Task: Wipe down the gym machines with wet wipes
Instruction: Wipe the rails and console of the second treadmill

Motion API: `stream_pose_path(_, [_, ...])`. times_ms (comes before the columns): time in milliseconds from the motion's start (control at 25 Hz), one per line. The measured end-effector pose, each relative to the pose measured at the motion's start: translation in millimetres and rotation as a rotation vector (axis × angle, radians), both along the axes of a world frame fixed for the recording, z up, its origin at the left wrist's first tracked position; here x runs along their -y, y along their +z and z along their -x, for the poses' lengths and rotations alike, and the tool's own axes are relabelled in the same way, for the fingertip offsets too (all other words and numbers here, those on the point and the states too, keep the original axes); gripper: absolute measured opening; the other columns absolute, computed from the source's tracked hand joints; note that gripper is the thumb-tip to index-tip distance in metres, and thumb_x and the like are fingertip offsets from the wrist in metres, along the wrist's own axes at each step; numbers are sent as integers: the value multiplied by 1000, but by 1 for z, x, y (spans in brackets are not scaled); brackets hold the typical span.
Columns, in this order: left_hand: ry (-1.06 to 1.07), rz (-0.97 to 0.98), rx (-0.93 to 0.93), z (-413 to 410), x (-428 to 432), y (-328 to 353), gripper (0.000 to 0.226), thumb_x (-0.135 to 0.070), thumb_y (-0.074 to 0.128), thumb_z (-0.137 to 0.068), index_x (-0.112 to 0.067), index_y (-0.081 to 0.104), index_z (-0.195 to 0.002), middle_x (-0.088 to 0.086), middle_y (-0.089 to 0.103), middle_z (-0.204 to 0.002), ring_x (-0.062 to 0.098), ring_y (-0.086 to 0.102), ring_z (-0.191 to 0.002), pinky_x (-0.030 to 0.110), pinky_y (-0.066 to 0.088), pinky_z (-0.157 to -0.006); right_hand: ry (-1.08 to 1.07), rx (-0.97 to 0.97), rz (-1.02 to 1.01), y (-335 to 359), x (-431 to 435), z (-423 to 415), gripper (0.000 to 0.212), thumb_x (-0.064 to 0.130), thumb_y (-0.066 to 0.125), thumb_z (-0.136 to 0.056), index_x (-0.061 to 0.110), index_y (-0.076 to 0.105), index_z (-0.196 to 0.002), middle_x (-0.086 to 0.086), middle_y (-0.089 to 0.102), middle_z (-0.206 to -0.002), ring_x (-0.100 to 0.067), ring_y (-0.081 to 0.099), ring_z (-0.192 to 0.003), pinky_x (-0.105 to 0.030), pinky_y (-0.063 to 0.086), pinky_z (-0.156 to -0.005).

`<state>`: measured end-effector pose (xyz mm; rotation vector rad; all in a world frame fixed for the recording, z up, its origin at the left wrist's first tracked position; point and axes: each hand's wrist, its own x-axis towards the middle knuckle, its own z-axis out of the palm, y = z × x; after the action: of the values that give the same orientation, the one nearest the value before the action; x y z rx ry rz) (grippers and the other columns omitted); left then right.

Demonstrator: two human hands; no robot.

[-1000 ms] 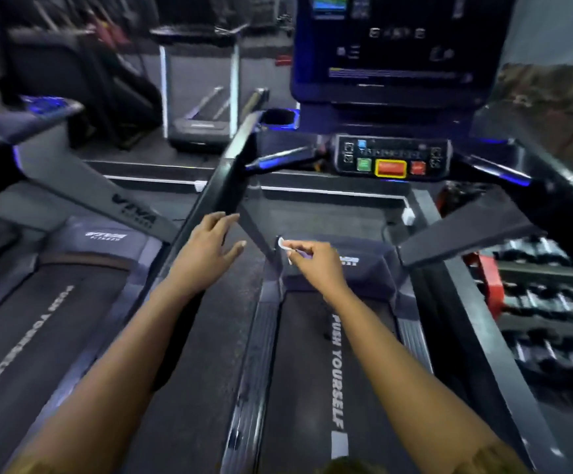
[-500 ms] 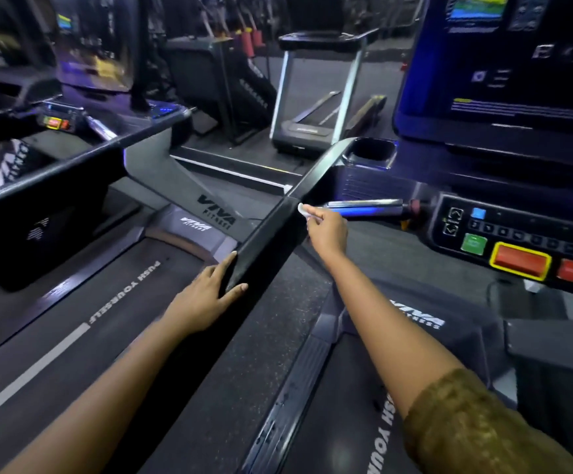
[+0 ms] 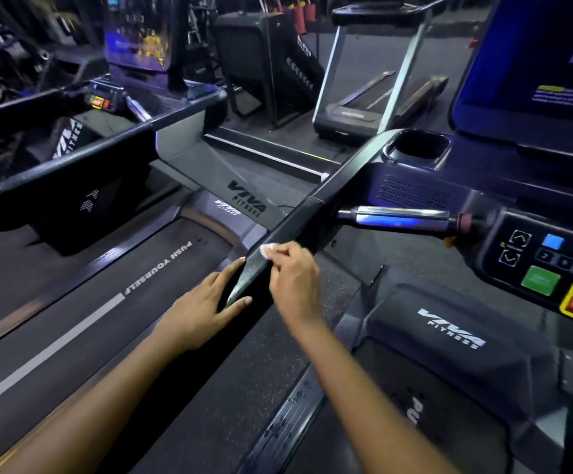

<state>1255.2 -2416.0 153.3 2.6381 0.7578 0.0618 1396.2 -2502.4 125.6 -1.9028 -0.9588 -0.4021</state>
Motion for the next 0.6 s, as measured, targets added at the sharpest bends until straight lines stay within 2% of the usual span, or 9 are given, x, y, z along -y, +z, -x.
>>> stream_pose_path(80, [9, 17, 9, 0, 0, -1, 78, -80, 30, -76, -53, 5, -144, -12, 38, -145, 13, 44, -128, 30, 40, -95, 123, 15, 41, -3, 10, 33, 31, -1, 64, -74, 13, 72, -101, -4, 64, -86, -22, 57, -73, -28, 50, -65])
stream_pose_path(160, [12, 15, 5, 0, 0, 0, 75, -79, 30, -77, -55, 4, -143, -12, 37, -146, 13, 44, -129, 31, 40, -97, 245, -10, 25, 2, 17, 27, 32, -1, 61, -75, 13, 72, -102, -4, 66, -89, -23, 58, -76, -28, 50, -71])
stream_pose_path(240, [-6, 5, -10, 0, 0, 0, 79, -82, 22, -71, -56, 1, -143, -13, 35, -147, 13, 42, -130, 32, 39, -99, 196, -72, -14, 12, 12, -17, 33, -7, 59, -75, 10, 73, -100, -8, 68, -90, -26, 60, -78, -30, 49, -76])
stream_pose_path(320, [-19, 15, -7, 1, 0, 0, 80, -84, 19, -69, -58, -2, -142, -14, 34, -147, 13, 42, -130, 31, 39, -100, 38, -86, 15, 25, 0, -75, 30, -7, 56, -79, 7, 73, -100, -12, 68, -93, -31, 61, -82, -34, 50, -79])
stream_pose_path(440, [-19, 8, -6, 1, 0, 0, 79, -83, 20, -70, -58, -3, -141, -14, 36, -145, 13, 43, -128, 31, 39, -100, -14, 10, 350, 37, -18, -133, 28, 7, 44, -94, 5, 68, -109, -12, 64, -107, -31, 54, -99, -34, 44, -83])
stream_pose_path(520, [-12, -6, -11, 1, 0, -1, 76, -81, 24, -75, -58, -3, -142, -14, 36, -145, 13, 44, -128, 31, 39, -98, 11, 83, 584, 39, -25, -133, 33, 13, 35, -99, 5, 62, -117, -10, 58, -115, -27, 47, -108, -33, 41, -84])
stream_pose_path(600, [-8, -12, -12, 1, 0, -1, 73, -80, 25, -77, -59, -4, -140, -14, 35, -146, 14, 44, -128, 31, 40, -97, 31, 141, 596, 38, -23, -118, 35, 16, 33, -100, 4, 60, -119, -10, 57, -114, -26, 46, -108, -33, 42, -83])
